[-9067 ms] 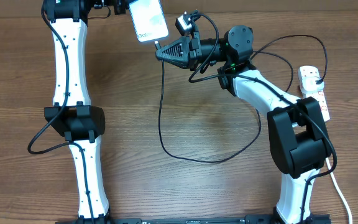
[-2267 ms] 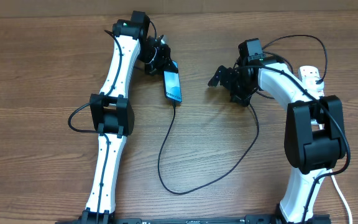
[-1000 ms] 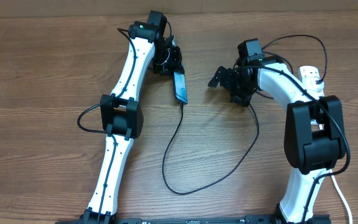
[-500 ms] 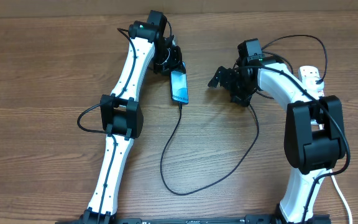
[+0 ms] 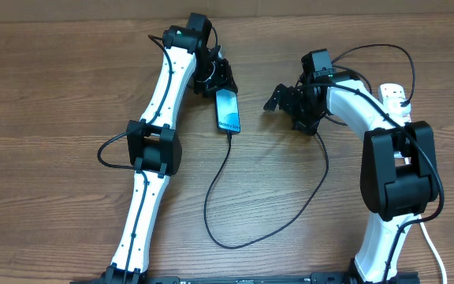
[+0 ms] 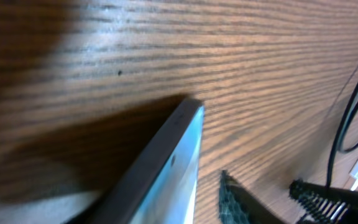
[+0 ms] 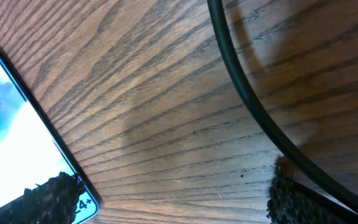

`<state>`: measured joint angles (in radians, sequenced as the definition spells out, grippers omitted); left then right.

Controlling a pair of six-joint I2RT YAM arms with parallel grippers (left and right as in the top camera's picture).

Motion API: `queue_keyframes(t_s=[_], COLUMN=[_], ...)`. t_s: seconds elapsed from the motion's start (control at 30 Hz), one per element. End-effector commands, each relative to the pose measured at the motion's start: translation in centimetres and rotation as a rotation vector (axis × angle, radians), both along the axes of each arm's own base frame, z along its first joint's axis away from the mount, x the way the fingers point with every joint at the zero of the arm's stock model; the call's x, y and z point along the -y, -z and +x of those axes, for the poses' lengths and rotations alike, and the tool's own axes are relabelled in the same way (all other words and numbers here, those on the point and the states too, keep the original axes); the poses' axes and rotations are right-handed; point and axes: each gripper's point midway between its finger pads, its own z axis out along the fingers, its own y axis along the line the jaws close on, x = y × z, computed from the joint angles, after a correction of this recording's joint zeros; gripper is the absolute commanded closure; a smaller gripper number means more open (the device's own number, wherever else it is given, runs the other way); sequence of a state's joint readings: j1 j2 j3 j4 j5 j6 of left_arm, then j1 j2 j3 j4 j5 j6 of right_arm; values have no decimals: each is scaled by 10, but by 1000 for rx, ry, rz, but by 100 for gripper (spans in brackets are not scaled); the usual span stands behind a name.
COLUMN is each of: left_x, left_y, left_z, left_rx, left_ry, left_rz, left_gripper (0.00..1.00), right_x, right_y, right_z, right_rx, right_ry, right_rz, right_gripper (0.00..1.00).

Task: Plug charger to phone and switch on socket
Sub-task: 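Lower the phone flat onto the table with the left gripper, then open the left gripper and raise it off the phone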

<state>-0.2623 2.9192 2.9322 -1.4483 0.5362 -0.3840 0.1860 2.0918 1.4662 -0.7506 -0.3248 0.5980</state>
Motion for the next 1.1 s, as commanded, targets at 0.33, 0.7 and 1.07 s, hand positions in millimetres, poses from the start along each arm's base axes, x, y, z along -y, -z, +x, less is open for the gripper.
queue_keyframes(t_s=[0.33,0.7,1.07], left_x=[-20,-51,-70], left_y=[20,27,-83], left_z=[-7,-25,-16], left_rx=[-23,-86,131], left_ry=[0,0,-13], left_rz=[149,318,398], left_gripper=[2,0,0], right_x=[4,5,4], right_y=[4,4,4], right_z=[-1,-3,-2], right_rx=[-4,-10,-6], right_ry=[0,0,0], right_rz=[-38,-39,-38], right_gripper=[0,0,0])
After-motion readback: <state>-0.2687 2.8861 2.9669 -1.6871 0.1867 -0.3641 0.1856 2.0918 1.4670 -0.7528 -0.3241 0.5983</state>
